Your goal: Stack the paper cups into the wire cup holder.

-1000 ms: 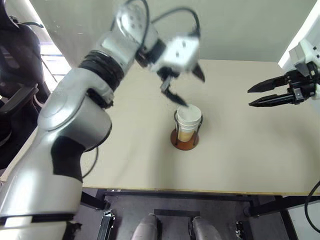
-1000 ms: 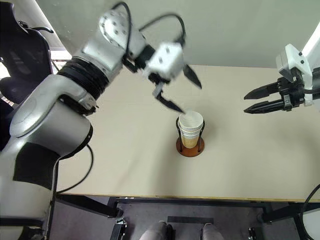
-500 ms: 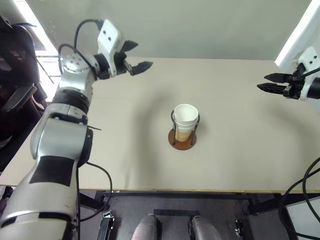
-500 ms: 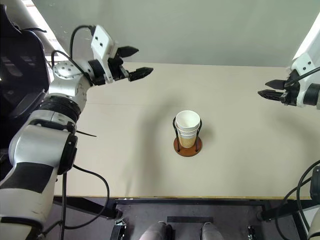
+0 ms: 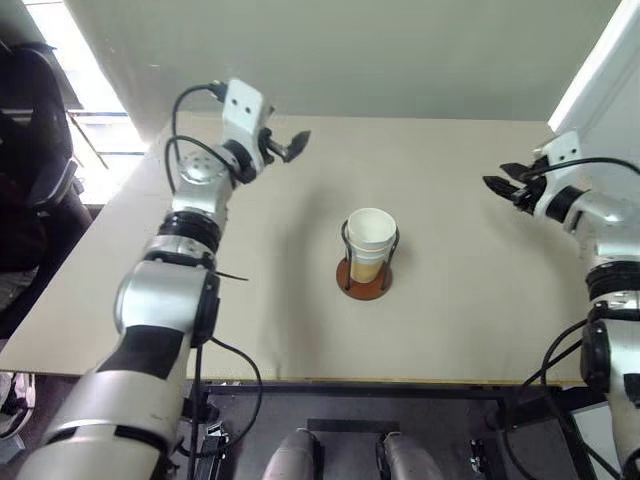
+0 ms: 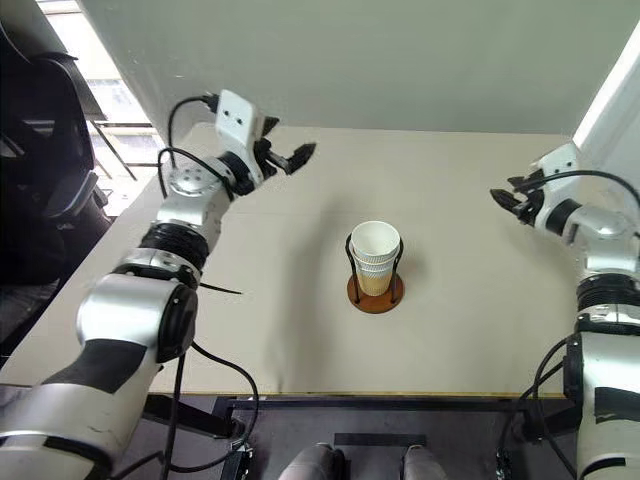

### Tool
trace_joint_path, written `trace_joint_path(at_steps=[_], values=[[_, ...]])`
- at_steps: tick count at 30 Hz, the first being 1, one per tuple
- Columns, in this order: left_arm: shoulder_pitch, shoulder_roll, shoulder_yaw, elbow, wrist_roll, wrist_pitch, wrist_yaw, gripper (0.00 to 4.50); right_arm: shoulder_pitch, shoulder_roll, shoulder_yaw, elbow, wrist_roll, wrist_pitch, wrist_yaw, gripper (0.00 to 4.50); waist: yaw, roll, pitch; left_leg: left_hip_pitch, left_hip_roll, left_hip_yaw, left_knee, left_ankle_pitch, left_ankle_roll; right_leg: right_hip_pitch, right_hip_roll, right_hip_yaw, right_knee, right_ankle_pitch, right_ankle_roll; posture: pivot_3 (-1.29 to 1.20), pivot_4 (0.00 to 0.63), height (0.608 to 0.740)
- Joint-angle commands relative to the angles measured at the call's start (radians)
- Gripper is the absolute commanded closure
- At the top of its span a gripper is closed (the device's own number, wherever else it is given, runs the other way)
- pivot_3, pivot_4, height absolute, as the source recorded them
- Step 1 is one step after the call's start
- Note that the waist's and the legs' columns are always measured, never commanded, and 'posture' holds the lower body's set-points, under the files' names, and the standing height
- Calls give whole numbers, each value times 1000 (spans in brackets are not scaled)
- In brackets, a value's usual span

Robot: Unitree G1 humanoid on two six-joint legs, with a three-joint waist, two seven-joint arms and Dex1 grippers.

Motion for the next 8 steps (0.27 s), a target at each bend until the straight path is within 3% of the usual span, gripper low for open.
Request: trace_joint_path(at_steps=[1, 3, 8], values=[[26, -8, 27, -50, 5, 5, -155, 84, 9, 41, -38, -2, -5, -69, -99, 2503, -2, 0, 0, 0, 0, 0, 0, 0, 0, 0, 0, 0, 0, 0, 0, 0, 150, 740], [60, -15, 29, -60, -1, 45, -271, 84, 23, 76, -43, 15, -9, -92, -150, 2503, -2, 0, 0, 0, 0, 0, 0, 0, 0, -1, 1, 0, 0, 0, 0, 0, 150, 740], [106, -29, 87, -78, -20, 30, -291, 84, 33, 117, -34, 61, -38, -144, -223, 2503, -3, 0, 0, 0, 1, 0, -1, 0, 0, -1, 1, 0, 0, 1, -1, 0, 150, 740]])
